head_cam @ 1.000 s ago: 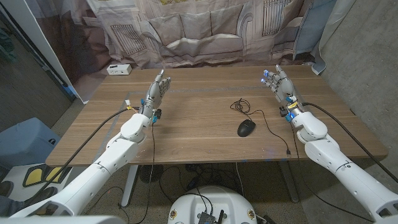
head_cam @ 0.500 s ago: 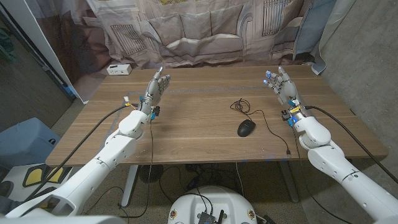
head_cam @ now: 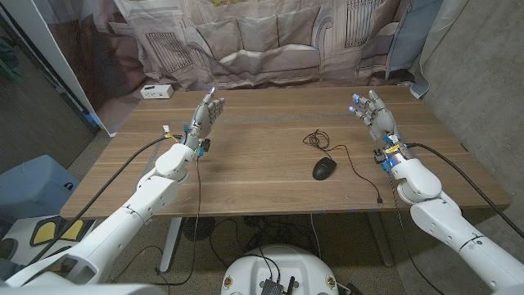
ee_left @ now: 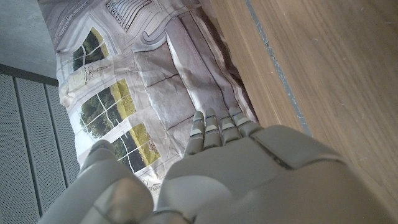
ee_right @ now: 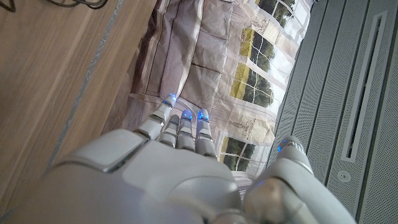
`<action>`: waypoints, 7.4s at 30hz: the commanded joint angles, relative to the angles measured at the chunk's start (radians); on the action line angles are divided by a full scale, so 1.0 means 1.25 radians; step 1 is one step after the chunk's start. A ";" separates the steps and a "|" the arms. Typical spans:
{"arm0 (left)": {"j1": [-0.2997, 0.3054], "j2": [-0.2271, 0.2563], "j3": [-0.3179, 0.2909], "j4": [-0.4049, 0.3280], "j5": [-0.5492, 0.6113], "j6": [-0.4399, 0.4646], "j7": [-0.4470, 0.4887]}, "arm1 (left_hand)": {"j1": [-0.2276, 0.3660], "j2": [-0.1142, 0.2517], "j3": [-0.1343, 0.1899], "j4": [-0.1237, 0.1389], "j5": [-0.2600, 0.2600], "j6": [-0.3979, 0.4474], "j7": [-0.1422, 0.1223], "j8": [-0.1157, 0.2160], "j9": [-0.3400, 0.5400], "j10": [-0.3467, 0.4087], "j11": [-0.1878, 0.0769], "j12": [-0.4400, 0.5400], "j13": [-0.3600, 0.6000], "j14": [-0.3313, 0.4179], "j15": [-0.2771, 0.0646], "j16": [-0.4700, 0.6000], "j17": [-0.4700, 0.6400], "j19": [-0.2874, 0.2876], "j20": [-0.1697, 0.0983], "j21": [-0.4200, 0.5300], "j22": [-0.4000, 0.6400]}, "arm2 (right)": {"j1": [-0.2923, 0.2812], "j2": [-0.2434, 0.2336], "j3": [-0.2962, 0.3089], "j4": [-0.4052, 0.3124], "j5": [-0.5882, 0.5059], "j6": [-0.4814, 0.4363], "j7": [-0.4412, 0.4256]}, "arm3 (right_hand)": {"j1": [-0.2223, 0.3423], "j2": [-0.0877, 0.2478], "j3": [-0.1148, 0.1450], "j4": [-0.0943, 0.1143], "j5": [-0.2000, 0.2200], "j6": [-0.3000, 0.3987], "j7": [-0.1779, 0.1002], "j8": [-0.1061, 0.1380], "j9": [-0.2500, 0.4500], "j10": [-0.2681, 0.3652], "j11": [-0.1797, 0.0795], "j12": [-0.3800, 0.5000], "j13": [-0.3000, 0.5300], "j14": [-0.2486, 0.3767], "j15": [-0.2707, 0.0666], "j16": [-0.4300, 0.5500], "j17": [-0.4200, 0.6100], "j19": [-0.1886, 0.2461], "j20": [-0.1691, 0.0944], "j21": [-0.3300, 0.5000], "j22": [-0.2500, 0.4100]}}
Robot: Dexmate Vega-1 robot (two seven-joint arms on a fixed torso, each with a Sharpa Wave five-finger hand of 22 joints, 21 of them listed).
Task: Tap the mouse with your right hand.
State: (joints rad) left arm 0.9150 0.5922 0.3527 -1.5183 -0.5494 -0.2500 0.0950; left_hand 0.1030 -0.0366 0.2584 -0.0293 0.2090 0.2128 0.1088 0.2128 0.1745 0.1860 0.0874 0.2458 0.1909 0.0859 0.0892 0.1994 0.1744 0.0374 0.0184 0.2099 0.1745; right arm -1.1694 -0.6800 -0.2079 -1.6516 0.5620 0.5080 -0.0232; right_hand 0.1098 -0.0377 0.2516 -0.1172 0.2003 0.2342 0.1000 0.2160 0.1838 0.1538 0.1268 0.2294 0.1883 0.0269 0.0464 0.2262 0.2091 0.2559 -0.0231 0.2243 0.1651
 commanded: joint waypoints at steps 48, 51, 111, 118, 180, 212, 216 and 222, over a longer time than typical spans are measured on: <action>0.012 0.008 0.010 -0.037 0.012 0.001 -0.007 | 0.033 0.029 0.020 -0.019 -0.009 0.025 0.003 -0.007 0.005 0.020 0.000 -0.005 0.003 0.021 0.004 -0.006 0.004 0.026 0.004 -0.001 0.004 | -0.254 0.015 0.112 -0.163 -0.160 0.052 -0.102 | 0.021 0.006 0.001 -0.010 0.005 0.043 -0.020 0.002 0.004 0.048 -0.018 0.005 0.003 0.049 -0.010 0.011 -0.002 0.055 -0.009 0.001 0.004; 0.009 0.008 0.011 -0.038 0.015 0.002 -0.009 | 0.034 0.030 0.020 -0.020 -0.010 0.025 0.003 -0.007 0.005 0.021 0.000 -0.005 0.003 0.021 0.004 -0.006 0.003 0.024 0.005 -0.002 0.004 | -0.260 0.017 0.117 -0.169 -0.202 0.039 -0.123 | 0.022 0.006 0.000 -0.011 0.005 0.043 -0.021 0.001 0.004 0.048 -0.018 0.004 0.003 0.050 -0.009 0.011 -0.002 0.058 -0.007 0.001 0.004; -0.031 0.008 0.046 -0.030 0.074 0.037 0.006 | 0.048 0.044 0.029 -0.033 -0.016 0.045 -0.010 -0.009 0.005 0.034 -0.015 -0.009 0.004 0.029 -0.011 -0.006 0.003 0.017 0.018 -0.007 0.004 | -0.313 0.066 0.159 -0.247 -0.761 -0.112 -0.398 | 0.019 0.000 -0.013 -0.009 0.011 0.039 -0.077 -0.011 0.004 0.060 -0.059 -0.013 0.004 0.066 -0.025 -0.001 -0.001 0.051 -0.006 -0.023 0.005; -0.032 0.010 0.047 -0.033 0.075 0.038 0.003 | 0.049 0.046 0.029 -0.034 -0.017 0.046 -0.009 -0.009 0.005 0.034 -0.013 -0.010 0.004 0.030 -0.011 -0.006 0.003 0.017 0.019 -0.007 0.004 | -0.322 0.049 0.156 -0.274 -0.846 -0.166 -0.435 | 0.020 0.002 -0.012 -0.009 0.012 0.043 -0.077 -0.010 0.004 0.057 -0.061 -0.015 0.004 0.063 -0.028 -0.004 -0.001 0.049 -0.009 -0.024 0.005; -0.024 0.022 0.049 -0.038 0.084 0.023 -0.017 | 0.050 0.052 0.032 -0.041 -0.019 0.059 -0.005 -0.011 0.005 0.027 -0.004 -0.019 0.004 0.018 -0.003 -0.012 0.004 0.000 0.017 -0.013 0.004 | -0.289 -0.149 0.046 -0.424 -0.939 -0.554 -0.309 | 0.008 0.042 -0.018 0.000 0.005 0.164 -0.126 -0.010 0.005 -0.153 -0.070 -0.045 0.005 -0.195 0.002 -0.037 0.003 -0.234 0.047 -0.043 0.009; -0.002 0.034 0.041 -0.061 0.080 0.040 -0.005 | 0.049 0.054 0.032 -0.044 -0.020 0.060 -0.006 -0.014 0.006 0.028 -0.006 -0.020 0.004 0.017 -0.003 -0.011 0.004 -0.003 0.020 -0.012 0.004 | -0.247 -0.224 -0.009 -0.464 -0.904 -0.664 -0.220 | 0.006 0.062 -0.015 0.002 -0.001 0.176 -0.127 -0.009 0.007 -0.248 -0.072 -0.042 0.006 -0.264 0.003 -0.031 0.005 -0.332 0.051 -0.039 0.010; -0.002 0.036 0.042 -0.065 0.080 0.044 -0.005 | 0.049 0.054 0.032 -0.044 -0.020 0.061 -0.006 -0.014 0.006 0.028 -0.006 -0.020 0.004 0.017 -0.003 -0.011 0.004 -0.003 0.021 -0.012 0.004 | -0.242 -0.231 -0.016 -0.460 -0.894 -0.661 -0.218 | 0.007 0.065 -0.014 0.002 -0.001 0.173 -0.129 -0.011 0.007 -0.251 -0.073 -0.041 0.006 -0.266 0.002 -0.030 0.005 -0.338 0.052 -0.039 0.010; -0.002 0.037 0.042 -0.071 0.080 0.047 -0.005 | 0.049 0.054 0.032 -0.045 -0.020 0.061 -0.006 -0.014 0.006 0.027 -0.005 -0.021 0.004 0.016 -0.003 -0.011 0.004 -0.005 0.023 -0.013 0.004 | -0.227 -0.238 -0.035 -0.461 -0.897 -0.674 -0.213 | 0.009 0.069 -0.012 0.001 -0.002 0.171 -0.129 -0.012 0.007 -0.255 -0.074 -0.040 0.006 -0.269 0.003 -0.029 0.005 -0.342 0.052 -0.038 0.010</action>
State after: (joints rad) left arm 0.9101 0.6346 0.4040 -1.5958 -0.4480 -0.2091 0.0861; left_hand 0.1622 0.0225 0.2940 -0.0815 0.1848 0.2805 0.1054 0.1959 0.1790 0.2179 0.0804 0.2239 0.1928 0.1089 0.0836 0.1845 0.1743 0.0400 0.0404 0.1956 0.1743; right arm -1.4841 -0.9451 -0.2108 -2.2261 -0.5673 -0.3114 -0.3031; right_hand 0.1201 0.0386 0.2298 -0.1148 0.1980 0.4430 -0.0592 0.1996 0.1886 -0.1560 0.0357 0.1733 0.1932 -0.1701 0.0462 0.1857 0.2118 -0.1618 0.0426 0.1692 0.1747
